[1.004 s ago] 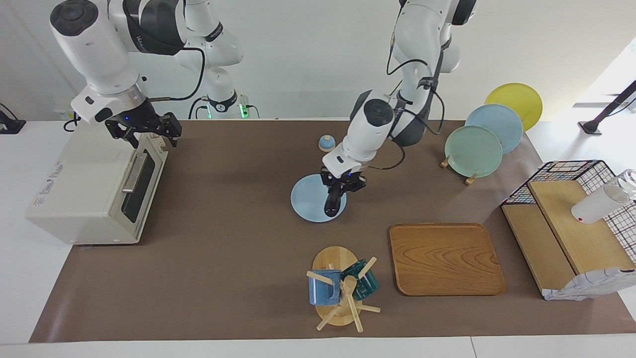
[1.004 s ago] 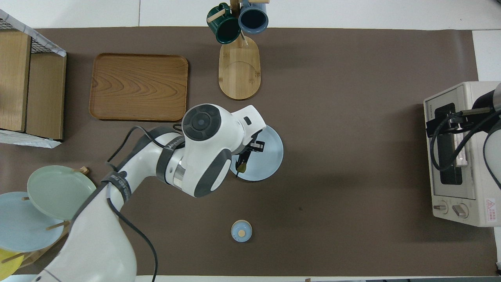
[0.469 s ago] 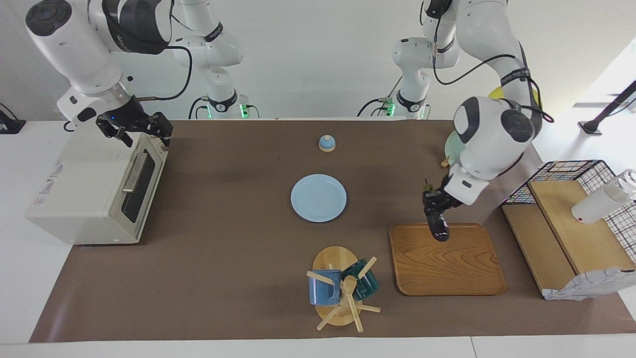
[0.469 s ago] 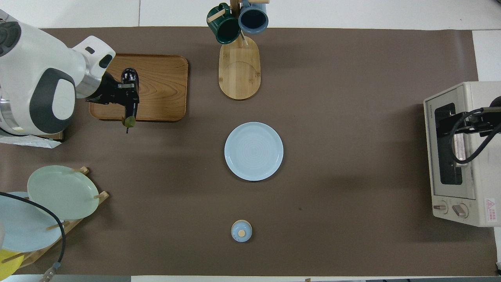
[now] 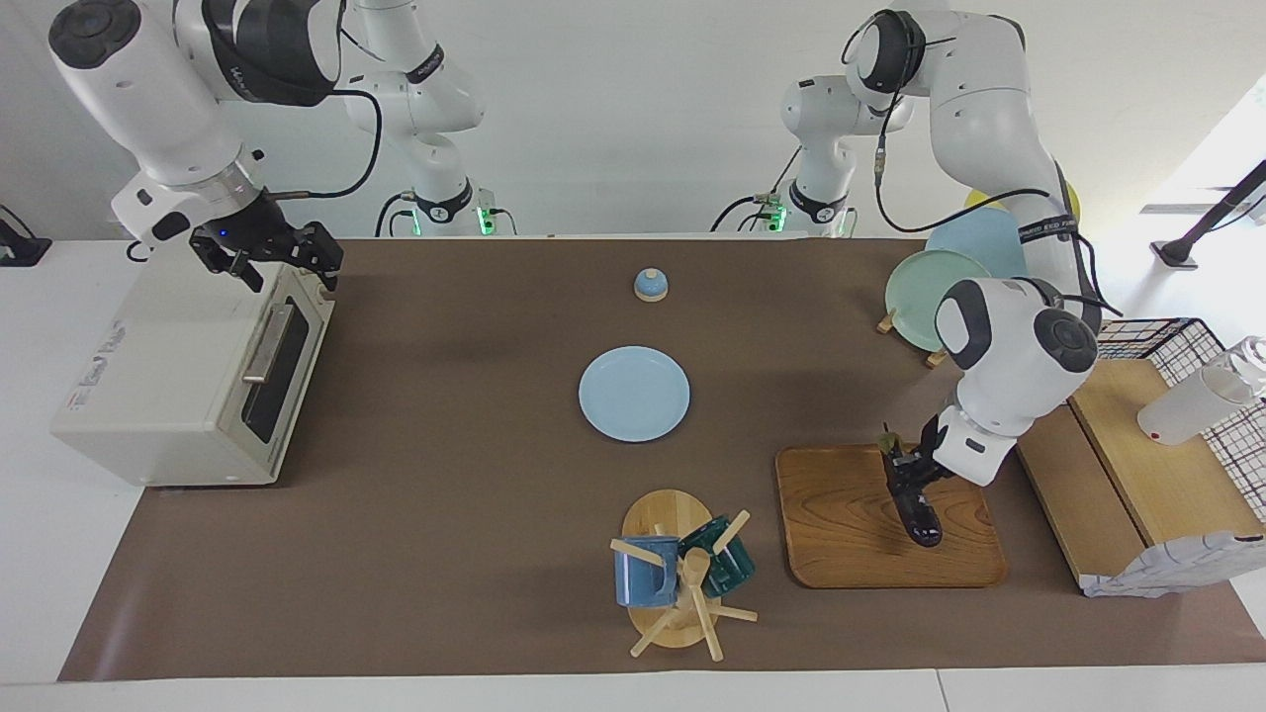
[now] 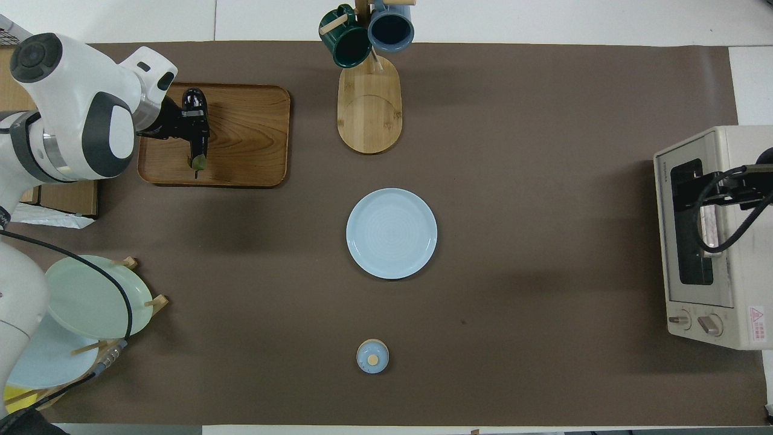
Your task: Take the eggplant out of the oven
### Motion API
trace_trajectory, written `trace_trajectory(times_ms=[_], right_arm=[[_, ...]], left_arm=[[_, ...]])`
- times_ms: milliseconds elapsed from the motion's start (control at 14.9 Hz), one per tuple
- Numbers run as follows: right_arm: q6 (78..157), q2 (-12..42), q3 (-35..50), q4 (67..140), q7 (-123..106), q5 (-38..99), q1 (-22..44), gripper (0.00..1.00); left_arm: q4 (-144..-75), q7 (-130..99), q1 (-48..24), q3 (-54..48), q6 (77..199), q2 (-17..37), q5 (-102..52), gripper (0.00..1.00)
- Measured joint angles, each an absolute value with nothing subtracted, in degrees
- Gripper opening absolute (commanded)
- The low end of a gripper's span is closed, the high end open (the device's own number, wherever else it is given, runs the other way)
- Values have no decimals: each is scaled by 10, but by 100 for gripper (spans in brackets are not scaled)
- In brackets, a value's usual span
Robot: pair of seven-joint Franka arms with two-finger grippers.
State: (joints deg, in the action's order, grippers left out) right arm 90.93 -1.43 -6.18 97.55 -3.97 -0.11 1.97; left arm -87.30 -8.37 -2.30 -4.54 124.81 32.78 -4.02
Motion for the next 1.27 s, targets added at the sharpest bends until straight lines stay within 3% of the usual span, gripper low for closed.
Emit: trace_trajectory(times_ms=[201, 268, 335, 804, 1272], right_arm=[[909, -19, -57, 974, -40, -1, 22, 100], [909, -21, -57, 974, -40, -1, 21, 100], [909, -23, -58, 974, -40, -1, 20, 100], [908, -26, -58, 974, -40, -1, 19, 100], [908, -26, -58, 974, -40, -1, 19, 100]], left_arm=[[-868, -84, -27, -45, 1257, 336, -26, 0], [-868, -84, -28, -46, 1258, 336, -22, 36], [-868, -84, -28, -46, 1258, 336, -20, 99], [-859, -84, -27, -46, 1244, 317, -9, 100], [-850, -86, -19, -40, 1061, 159, -9, 100]])
